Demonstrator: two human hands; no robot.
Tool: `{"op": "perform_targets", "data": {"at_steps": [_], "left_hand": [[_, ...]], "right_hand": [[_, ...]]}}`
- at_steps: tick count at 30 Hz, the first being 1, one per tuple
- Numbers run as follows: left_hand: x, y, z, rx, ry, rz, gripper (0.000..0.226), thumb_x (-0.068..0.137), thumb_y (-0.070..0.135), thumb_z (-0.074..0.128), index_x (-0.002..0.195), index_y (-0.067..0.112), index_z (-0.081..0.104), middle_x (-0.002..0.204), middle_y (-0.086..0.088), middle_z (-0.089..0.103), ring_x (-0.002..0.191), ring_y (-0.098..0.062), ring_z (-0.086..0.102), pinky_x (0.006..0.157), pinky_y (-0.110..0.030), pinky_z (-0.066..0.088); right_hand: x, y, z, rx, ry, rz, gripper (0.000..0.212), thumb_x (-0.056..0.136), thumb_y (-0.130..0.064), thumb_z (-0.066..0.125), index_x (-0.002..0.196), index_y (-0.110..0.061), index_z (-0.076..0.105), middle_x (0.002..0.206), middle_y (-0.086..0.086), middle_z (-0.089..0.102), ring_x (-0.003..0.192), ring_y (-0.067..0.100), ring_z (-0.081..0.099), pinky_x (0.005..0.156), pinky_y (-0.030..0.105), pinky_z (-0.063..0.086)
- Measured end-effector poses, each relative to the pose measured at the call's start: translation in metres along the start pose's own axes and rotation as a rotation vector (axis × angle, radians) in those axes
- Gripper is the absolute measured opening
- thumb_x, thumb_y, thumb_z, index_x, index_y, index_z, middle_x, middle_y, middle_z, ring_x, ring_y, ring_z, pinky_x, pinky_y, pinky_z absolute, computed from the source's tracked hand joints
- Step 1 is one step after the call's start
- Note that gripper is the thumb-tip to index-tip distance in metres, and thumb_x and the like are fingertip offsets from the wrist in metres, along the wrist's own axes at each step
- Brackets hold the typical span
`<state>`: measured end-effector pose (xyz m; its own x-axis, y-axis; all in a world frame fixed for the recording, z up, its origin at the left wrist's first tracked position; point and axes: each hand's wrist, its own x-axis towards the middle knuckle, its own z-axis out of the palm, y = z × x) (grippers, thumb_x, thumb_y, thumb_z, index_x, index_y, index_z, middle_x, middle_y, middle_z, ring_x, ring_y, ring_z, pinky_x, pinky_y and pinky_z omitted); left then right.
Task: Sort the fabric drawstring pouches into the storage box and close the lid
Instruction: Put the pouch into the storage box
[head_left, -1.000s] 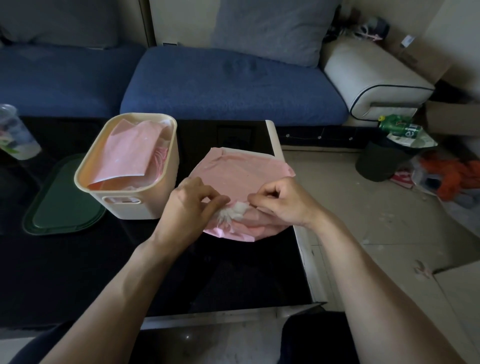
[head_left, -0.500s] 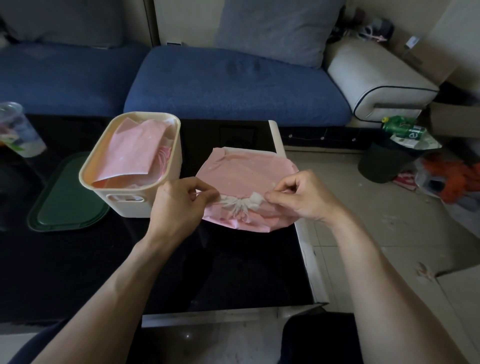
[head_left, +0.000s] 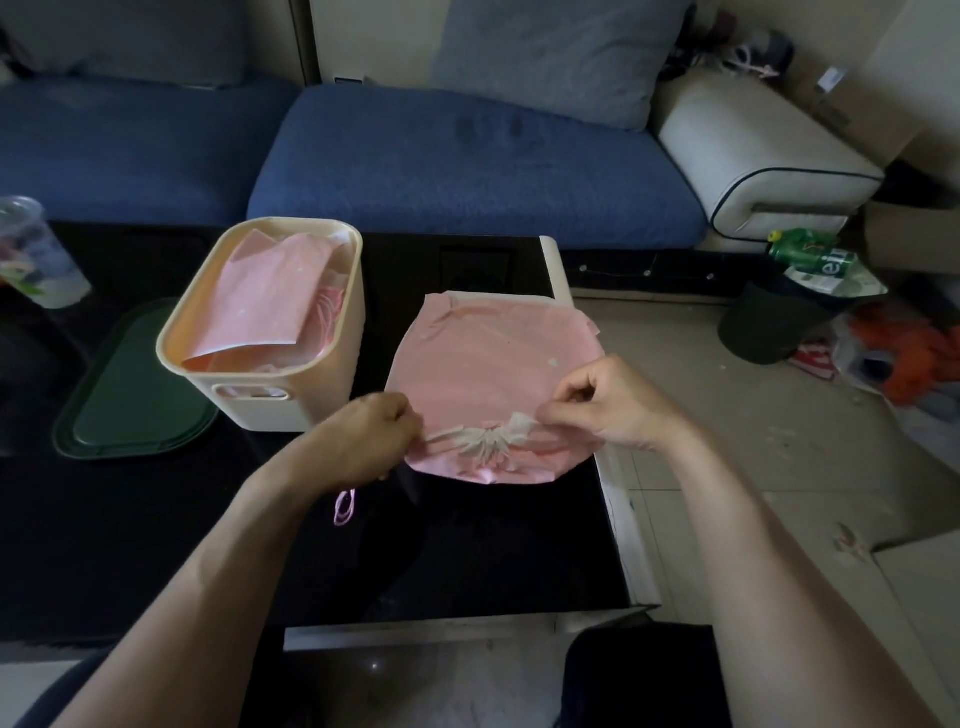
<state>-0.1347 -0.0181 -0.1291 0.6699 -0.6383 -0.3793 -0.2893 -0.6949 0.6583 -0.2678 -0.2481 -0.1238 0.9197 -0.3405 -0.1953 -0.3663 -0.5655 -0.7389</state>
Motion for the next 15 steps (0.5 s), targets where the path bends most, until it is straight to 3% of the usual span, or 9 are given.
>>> {"op": "perform_targets", "data": {"at_steps": [2,5,7,10,12,15], "left_hand": [[-0.003,0.002,-0.001,-0.101,-0.244,-0.079,0.027,0.098,0.006,0.039,0.084,-0.004,0.06,0.065,-0.012,0.063,0.056,-0.024,0.059,0.054,-0.027,0.049],[-0.004,0.003,0.0,-0.14,-0.35,-0.171,0.034,0.1,0.017,0.043,0.081,-0.004,0.062,0.056,-0.011,0.052,0.046,-0.024,0.047,0.047,-0.024,0.041],[-0.002,0.003,0.0,-0.109,-0.353,-0.156,0.043,0.103,0.031,0.045,0.076,0.003,0.063,0.052,-0.004,0.038,0.043,-0.017,0.03,0.044,-0.021,0.027],[-0.001,0.002,0.002,-0.204,-0.314,-0.098,0.042,0.102,0.024,0.048,0.061,0.015,0.043,0.054,-0.002,0.028,0.045,-0.016,0.021,0.046,-0.024,0.019],[-0.001,0.004,0.005,-0.349,-0.234,-0.072,0.043,0.102,0.021,0.047,0.06,0.015,0.04,0.052,-0.004,0.032,0.044,-0.016,0.025,0.046,-0.026,0.023],[-0.003,0.01,0.007,-0.46,-0.11,0.0,0.042,0.103,0.026,0.046,0.071,0.001,0.056,0.05,-0.006,0.052,0.047,-0.018,0.042,0.05,-0.026,0.037]], "right_hand": [[-0.001,-0.001,0.005,-0.047,-0.078,0.024,0.013,0.085,-0.019,0.076,0.071,-0.017,0.077,0.066,-0.015,0.071,0.061,-0.006,0.059,0.063,0.013,0.044],[-0.002,-0.003,0.011,-0.032,-0.167,0.053,0.015,0.087,-0.015,0.072,0.072,-0.019,0.074,0.058,-0.017,0.066,0.055,-0.005,0.056,0.061,0.014,0.043],[-0.003,-0.006,0.013,-0.009,-0.202,0.06,0.016,0.087,-0.015,0.072,0.072,-0.02,0.074,0.058,-0.013,0.066,0.055,-0.002,0.057,0.061,0.015,0.044],[-0.004,-0.007,0.014,0.006,-0.225,0.084,0.015,0.085,-0.018,0.074,0.07,-0.019,0.074,0.06,-0.007,0.067,0.057,0.002,0.058,0.06,0.014,0.044],[-0.004,-0.006,0.015,-0.001,-0.236,0.098,0.015,0.083,-0.015,0.073,0.069,-0.018,0.073,0.06,-0.011,0.066,0.056,-0.002,0.056,0.063,0.017,0.044],[-0.001,-0.004,0.019,-0.057,-0.26,0.108,0.019,0.082,-0.013,0.071,0.064,-0.02,0.071,0.056,-0.015,0.063,0.053,-0.004,0.052,0.062,0.02,0.042]]}}
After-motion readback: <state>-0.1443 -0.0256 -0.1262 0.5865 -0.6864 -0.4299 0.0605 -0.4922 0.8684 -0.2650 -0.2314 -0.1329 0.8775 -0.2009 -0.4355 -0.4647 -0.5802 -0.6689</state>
